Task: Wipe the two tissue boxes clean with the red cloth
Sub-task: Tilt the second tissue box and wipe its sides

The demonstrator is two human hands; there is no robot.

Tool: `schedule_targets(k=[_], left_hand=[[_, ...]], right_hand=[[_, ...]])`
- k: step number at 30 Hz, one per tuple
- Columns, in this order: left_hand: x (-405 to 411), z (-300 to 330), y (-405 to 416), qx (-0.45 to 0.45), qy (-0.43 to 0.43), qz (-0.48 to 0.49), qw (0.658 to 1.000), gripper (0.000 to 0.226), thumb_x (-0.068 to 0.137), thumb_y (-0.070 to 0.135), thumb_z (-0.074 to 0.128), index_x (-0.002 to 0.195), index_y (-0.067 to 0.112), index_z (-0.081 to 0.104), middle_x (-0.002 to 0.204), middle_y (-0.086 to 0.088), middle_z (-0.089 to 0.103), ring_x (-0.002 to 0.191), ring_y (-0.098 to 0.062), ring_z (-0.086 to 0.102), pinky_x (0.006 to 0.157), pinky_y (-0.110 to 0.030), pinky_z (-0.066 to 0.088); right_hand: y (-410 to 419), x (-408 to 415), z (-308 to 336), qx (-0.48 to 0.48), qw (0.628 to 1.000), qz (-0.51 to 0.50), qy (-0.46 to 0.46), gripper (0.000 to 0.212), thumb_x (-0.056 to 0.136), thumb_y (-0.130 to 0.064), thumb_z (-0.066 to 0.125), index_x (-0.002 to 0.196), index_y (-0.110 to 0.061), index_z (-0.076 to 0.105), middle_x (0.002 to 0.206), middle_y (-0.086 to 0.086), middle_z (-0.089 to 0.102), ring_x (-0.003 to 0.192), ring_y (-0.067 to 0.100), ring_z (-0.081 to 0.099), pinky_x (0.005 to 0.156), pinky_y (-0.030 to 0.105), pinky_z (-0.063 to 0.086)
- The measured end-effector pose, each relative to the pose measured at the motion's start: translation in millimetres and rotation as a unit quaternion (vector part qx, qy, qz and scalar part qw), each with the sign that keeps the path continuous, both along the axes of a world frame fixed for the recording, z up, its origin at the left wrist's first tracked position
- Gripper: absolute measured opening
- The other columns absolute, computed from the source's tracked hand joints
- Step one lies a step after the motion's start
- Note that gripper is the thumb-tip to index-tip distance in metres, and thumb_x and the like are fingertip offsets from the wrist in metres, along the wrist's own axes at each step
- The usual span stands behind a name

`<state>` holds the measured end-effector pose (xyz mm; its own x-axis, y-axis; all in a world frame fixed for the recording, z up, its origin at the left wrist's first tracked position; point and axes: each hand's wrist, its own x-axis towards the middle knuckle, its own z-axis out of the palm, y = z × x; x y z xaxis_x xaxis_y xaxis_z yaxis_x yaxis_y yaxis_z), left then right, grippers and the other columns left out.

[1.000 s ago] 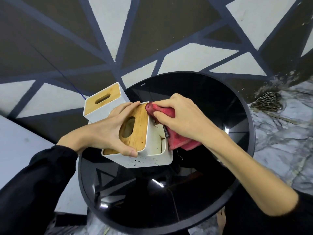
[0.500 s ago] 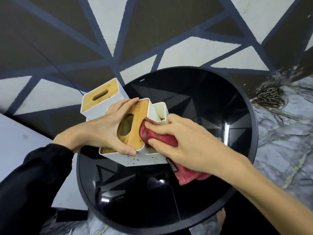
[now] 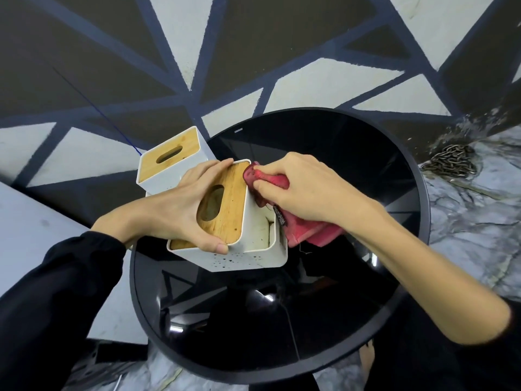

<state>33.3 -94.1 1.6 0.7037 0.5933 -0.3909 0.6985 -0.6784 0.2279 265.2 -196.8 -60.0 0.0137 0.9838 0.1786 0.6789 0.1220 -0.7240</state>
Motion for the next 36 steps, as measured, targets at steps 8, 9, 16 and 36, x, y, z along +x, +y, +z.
schedule_targets(k=[8, 9, 16, 36], left_hand=[[2.4, 4.3, -0.9, -0.006, 0.025, 0.007, 1.000, 0.151, 0.044, 0.084, 0.082, 0.158, 0.059, -0.015, 0.156, 0.041, -0.001, 0.144, 0.008, 0.011, 0.116, -0.030, 0.023], [2.6, 5.5, -0.4, -0.006, 0.029, 0.007, 1.000, 0.152, 0.044, 0.085, 0.082, 0.157, 0.059, -0.016, 0.156, 0.042, -0.001, 0.145, 0.006, 0.011, 0.117, -0.030, 0.023], [3.0, 7.3, -1.5, -0.004, 0.019, 0.006, 1.000, 0.151, 0.042, 0.091, 0.079, 0.159, 0.058, -0.011, 0.159, 0.040, 0.004, 0.147, 0.006, 0.015, 0.118, -0.028, 0.022], [-0.2, 0.3, 0.5, -0.012, -0.010, 0.017, 1.000, 0.151, 0.040, 0.094, 0.081, 0.160, 0.058, -0.005, 0.163, 0.031, 0.009, 0.154, -0.001, 0.016, 0.123, -0.039, 0.025]], right_hand=[[-70.5, -29.7, -24.2, 0.006, 0.995, 0.003, 0.102, 0.024, 0.101, -0.057, 0.048, 0.118, -0.051, 0.064, 0.093, -0.011, 0.049, 0.090, 0.008, 0.055, 0.079, 0.029, 0.046], [-80.2, -33.9, -27.6, 0.002, 0.991, -0.006, 0.131, 0.027, 0.102, -0.058, 0.048, 0.123, -0.051, 0.063, 0.094, -0.013, 0.050, 0.091, 0.005, 0.055, 0.081, 0.026, 0.046], [-104.5, -39.9, -44.5, 0.028, 0.957, -0.129, 0.257, 0.028, 0.106, -0.049, 0.047, 0.129, -0.056, 0.061, 0.093, -0.009, 0.053, 0.091, -0.001, 0.056, 0.079, 0.007, 0.041], [-48.3, -12.3, -56.2, -0.059, 0.981, -0.079, 0.166, 0.030, 0.110, -0.041, 0.038, 0.131, -0.031, 0.057, 0.102, 0.001, 0.046, 0.087, 0.024, 0.060, 0.082, 0.042, 0.055]])
